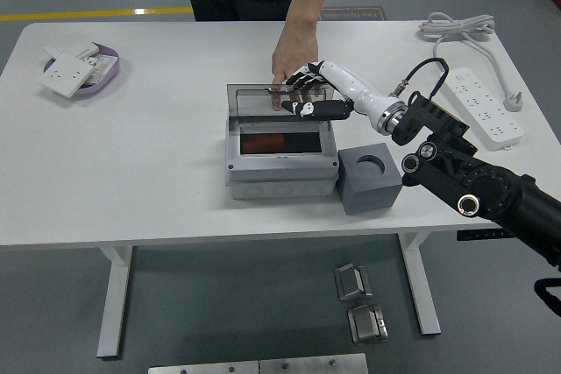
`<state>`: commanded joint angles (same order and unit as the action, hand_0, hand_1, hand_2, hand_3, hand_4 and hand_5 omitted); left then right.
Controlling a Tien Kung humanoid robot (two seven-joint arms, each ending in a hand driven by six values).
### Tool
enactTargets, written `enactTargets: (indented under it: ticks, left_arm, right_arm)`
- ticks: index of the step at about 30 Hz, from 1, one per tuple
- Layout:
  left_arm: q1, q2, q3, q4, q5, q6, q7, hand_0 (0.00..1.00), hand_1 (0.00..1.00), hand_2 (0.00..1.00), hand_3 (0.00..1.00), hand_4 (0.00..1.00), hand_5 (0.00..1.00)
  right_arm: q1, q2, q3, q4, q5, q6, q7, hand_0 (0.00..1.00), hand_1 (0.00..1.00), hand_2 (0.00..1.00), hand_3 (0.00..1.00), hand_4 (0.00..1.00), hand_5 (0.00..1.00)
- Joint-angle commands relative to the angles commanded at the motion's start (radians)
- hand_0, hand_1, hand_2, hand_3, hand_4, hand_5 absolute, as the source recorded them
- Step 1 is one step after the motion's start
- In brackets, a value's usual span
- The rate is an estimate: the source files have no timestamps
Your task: Pick up the cylinder from the cube,place it in the box,flap close box
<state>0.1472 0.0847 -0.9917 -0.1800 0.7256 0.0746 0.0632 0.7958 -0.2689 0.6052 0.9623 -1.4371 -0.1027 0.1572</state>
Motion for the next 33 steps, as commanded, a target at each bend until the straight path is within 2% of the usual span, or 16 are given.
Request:
enactTargets:
  ticks: [6,15,21,28,33]
  left_arm:
    - [0.002,-0.001,-0.002,0.000,0.004,0.000,-0.002,0.570,0.622,0.608,0.615,0.637,0.170]
    - [0.003,-0.002,-0.009,0.000,0.016,0.000,-0.002,0.570,0.624,0.608,0.616,0.639,0.170]
    - [0.003,-0.003,-0.015,0.000,0.027,0.000,-0.002,0.570,0.624,0.608,0.616,0.638,0.171]
    - [0.004,-0.005,-0.014,0.000,0.024,0.001,-0.001,0.570,0.624,0.608,0.616,0.637,0.173]
    - [0.004,-0.005,-0.013,0.000,0.021,0.002,0.000,0.570,0.624,0.608,0.616,0.636,0.173]
  right_arm:
    - [-0.026,-0.022,-0.003,0.082,-0.008,-0.001,-0.002,0.719,0.675,0.684,0.684,0.820,0.549]
    - [-0.066,-0.050,-0.016,0.148,0.024,0.004,0.005,0.673,0.671,0.687,0.683,0.822,0.550]
    - [-0.100,-0.065,-0.021,0.215,0.011,-0.001,-0.003,0.667,0.670,0.685,0.683,0.820,0.545]
    - [-0.131,-0.063,-0.022,0.228,-0.002,-0.004,-0.006,0.669,0.669,0.684,0.681,0.820,0.544]
    - [-0.154,-0.067,0.029,0.235,-0.015,-0.005,-0.006,0.669,0.667,0.683,0.681,0.821,0.539]
